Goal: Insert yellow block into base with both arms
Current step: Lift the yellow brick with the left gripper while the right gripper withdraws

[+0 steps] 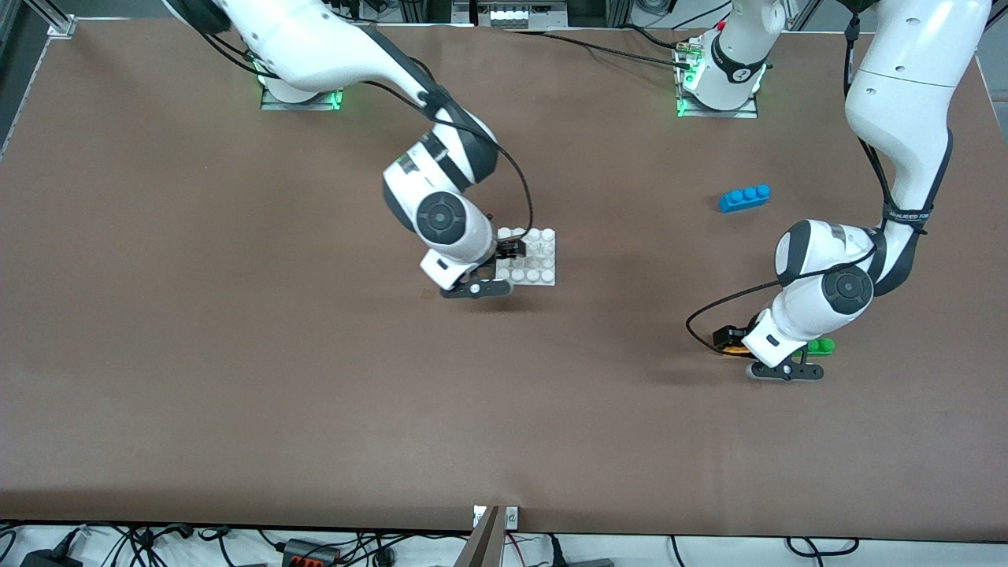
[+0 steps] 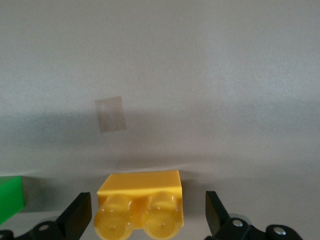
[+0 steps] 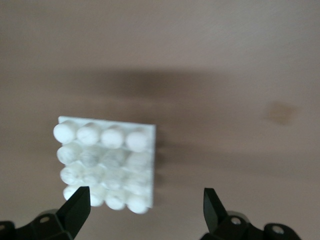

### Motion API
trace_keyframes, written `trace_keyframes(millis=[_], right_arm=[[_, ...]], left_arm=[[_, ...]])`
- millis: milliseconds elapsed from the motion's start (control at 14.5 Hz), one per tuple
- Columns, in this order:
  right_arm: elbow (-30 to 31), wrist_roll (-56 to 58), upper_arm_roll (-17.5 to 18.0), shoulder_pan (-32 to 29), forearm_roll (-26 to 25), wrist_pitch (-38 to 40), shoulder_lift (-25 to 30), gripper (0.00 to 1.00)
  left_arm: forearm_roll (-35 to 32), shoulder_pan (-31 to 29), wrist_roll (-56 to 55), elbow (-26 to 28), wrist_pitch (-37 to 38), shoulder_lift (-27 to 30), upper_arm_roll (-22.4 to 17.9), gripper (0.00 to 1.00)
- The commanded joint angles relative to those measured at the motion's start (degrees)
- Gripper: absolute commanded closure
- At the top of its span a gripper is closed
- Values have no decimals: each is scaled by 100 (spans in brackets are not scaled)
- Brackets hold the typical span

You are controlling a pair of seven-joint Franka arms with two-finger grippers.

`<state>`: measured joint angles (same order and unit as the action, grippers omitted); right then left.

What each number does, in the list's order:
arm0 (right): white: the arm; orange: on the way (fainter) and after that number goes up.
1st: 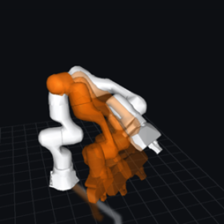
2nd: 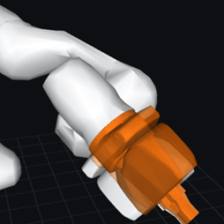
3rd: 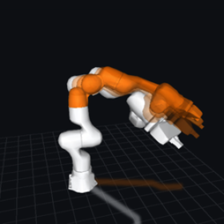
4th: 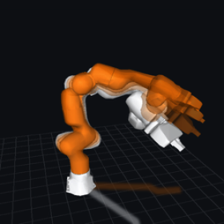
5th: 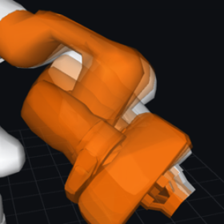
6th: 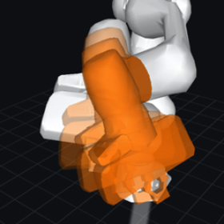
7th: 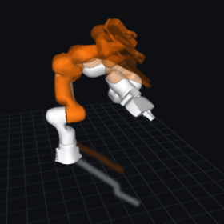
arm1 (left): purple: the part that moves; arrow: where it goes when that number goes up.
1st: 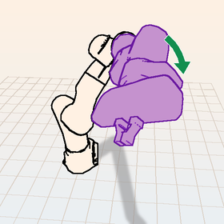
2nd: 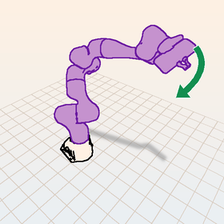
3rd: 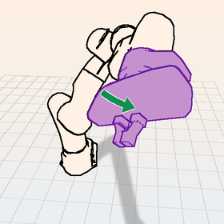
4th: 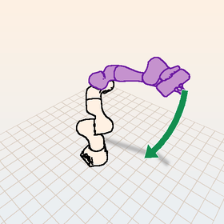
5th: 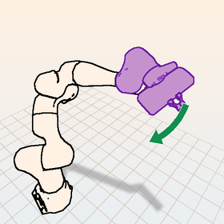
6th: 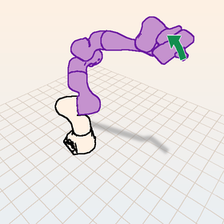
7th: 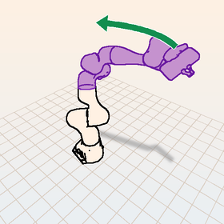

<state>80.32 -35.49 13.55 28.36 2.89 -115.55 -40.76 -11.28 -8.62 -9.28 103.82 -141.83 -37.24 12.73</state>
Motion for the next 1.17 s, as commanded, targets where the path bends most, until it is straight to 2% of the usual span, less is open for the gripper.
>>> trace_keyframes(millis=[0,138,345,483,621,828,966,1103], right_arm=[[107,-28,7,-347,-306,829,708,0],[116,-28,-1,-603,-359,1384,1112,0],[125,636,-28,-1086,-622,2402,1797,0],[151,1025,-28,-1428,-623,3080,2219,0],[169,1184,-28,-1736,-588,3328,2502,0],[186,2007,-37,-2508,-535,3495,2853,0],[186,2895,-28,-3011,-430,3688,2985,0],[501,3100,16,-3363,-394,3681,3196,0]], left_arm=[[-164,-17,-30,139,-107,77,10,0],[-164,-17,-30,139,-108,85,19,0],[-164,-26,-30,130,-99,85,19,19],[-164,-26,-4,121,-99,94,19,31],[-172,-35,144,104,-64,164,19,49],[-164,-35,286,104,-37,225,36,54],[-164,-8,286,104,251,427,132,55],[-85,-35,164,16,882,647,683,56]])
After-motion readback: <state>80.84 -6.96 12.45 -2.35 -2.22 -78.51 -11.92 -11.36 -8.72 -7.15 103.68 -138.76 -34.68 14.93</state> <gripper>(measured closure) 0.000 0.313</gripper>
